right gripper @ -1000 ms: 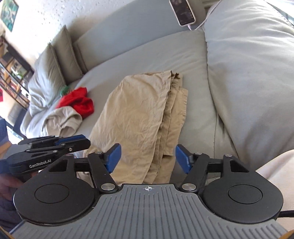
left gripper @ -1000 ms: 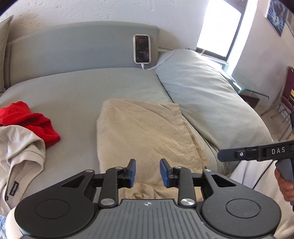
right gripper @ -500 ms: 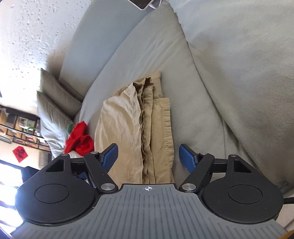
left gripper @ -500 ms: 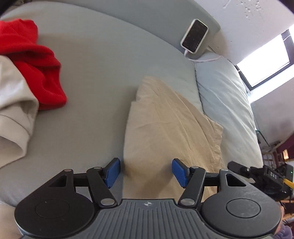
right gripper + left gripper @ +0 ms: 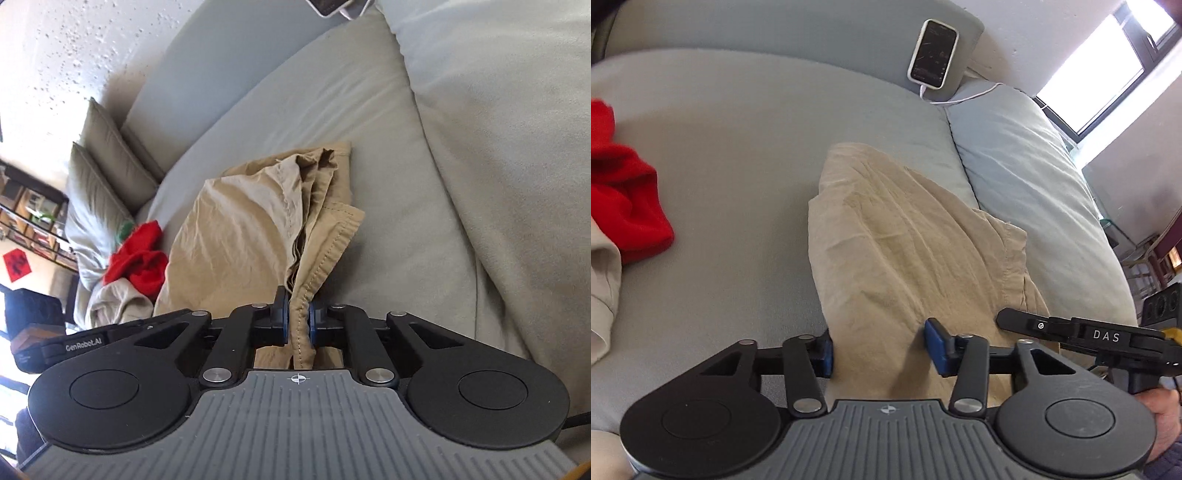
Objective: Fold clothes
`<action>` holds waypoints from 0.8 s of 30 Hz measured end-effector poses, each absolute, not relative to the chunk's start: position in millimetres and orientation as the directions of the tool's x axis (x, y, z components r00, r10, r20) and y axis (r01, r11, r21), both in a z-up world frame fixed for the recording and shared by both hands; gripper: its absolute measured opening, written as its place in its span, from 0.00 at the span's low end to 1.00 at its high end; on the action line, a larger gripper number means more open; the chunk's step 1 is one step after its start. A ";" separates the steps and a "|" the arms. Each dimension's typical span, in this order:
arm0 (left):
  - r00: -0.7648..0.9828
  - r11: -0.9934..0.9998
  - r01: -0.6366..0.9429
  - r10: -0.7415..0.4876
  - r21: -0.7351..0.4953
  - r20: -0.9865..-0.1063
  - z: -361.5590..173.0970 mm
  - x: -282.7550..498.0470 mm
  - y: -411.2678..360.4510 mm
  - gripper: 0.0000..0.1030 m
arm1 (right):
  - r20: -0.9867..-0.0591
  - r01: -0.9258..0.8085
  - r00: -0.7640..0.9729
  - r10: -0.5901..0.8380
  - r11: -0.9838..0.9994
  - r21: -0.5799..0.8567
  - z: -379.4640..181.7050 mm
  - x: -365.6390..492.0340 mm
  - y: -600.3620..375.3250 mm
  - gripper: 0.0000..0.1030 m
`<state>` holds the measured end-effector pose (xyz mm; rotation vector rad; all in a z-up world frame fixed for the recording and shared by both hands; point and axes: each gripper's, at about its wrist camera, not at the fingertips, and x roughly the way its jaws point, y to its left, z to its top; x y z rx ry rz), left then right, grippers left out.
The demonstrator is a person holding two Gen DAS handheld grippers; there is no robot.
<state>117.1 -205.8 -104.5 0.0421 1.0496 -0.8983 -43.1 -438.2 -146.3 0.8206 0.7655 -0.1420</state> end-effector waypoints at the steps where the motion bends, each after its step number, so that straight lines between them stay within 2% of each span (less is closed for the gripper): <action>1: 0.215 0.652 0.679 -0.616 -0.337 -0.758 -96.0 109.0 -208.5 0.27 | -0.666 0.396 0.735 0.131 0.714 0.577 -138.0 -45.9 -430.3 0.08; 4: 0.254 0.619 0.734 -0.631 -0.279 -0.733 -71.5 87.8 -218.1 0.24 | -0.634 0.396 0.772 0.039 0.751 0.528 -107.6 -67.5 -413.2 0.07; 12: 0.031 0.359 0.851 -0.763 -0.383 -0.645 -29.4 37.5 -298.0 0.24 | -0.534 0.544 0.811 -0.240 0.648 0.534 -39.0 -189.6 -422.1 0.06; 18: -0.057 0.224 0.910 -0.765 -0.348 -0.642 -34.2 -17.2 -405.8 0.24 | -0.531 0.689 0.722 -0.443 0.528 0.497 -32.6 -263.1 -469.8 0.06; 24: -0.050 0.242 0.899 -0.772 -0.366 -0.633 -33.6 -28.1 -472.1 0.24 | -0.503 0.747 0.664 -0.553 0.470 0.470 -27.9 -276.7 -548.3 0.07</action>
